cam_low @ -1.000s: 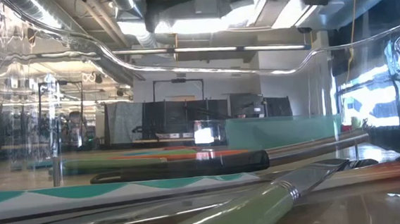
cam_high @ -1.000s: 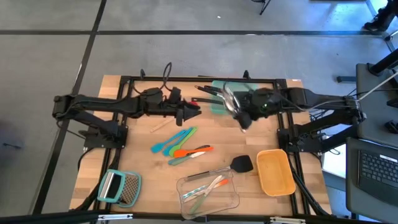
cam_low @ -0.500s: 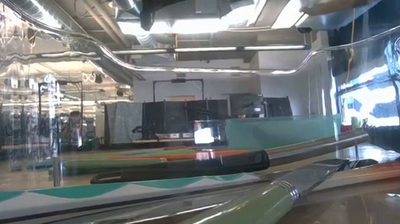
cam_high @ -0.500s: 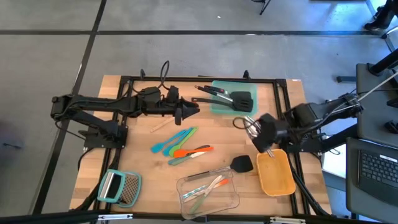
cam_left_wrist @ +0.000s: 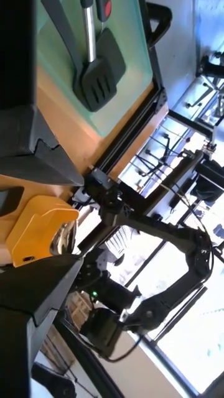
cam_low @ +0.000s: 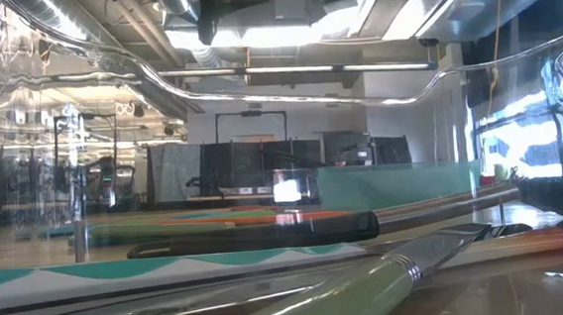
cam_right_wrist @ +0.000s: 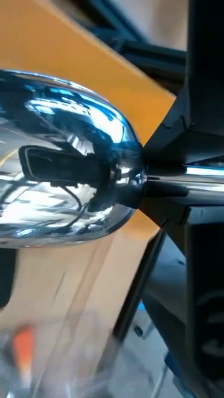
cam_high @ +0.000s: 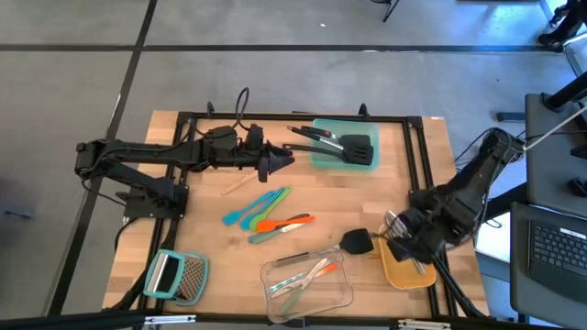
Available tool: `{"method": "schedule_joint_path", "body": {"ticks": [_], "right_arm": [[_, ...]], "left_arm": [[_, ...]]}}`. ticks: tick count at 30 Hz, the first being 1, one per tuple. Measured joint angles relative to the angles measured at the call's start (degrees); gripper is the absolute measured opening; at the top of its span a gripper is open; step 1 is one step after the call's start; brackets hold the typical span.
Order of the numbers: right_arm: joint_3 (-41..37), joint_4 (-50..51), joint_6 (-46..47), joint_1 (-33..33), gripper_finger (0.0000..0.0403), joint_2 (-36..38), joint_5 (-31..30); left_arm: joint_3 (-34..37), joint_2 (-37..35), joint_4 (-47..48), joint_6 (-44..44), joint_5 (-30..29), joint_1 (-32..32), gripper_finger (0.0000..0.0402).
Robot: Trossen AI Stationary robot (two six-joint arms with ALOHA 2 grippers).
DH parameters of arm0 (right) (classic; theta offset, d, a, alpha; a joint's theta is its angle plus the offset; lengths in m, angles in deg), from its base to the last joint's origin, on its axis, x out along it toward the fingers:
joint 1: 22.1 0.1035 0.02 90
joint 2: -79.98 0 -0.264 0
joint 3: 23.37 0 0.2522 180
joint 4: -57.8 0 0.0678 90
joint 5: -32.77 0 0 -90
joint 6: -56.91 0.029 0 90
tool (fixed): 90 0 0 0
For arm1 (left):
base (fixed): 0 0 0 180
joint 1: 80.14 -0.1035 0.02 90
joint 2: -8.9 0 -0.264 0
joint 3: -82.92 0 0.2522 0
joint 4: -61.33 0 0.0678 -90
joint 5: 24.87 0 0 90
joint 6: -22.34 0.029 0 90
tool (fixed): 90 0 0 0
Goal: Pick & Place Kitchen Items
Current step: Put the silver rice scooper into the yellow bin
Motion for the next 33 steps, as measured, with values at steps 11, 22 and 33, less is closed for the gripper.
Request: {"method": "schedule_joint_path", "body": {"ticks": [11,22,33], "right_arm": [[-7.9,-9.3,16.5,9.7,0.0064,-2.4,4.0],[-16.3,-14.6,17.2,9.6,0.0064,-2.9,3.8],[-20.2,-18.9,17.3,9.6,0.0064,-2.9,4.3]], "left_arm": [[0.0,0.0,0.0,-0.7,1.0,-0.4,0.0184],[0.0,0.0,0.0,-2.3,1.2,-0.4,0.0184],[0.0,0.0,0.0,-2.8,0.9,-0.3,0.0184]]}}
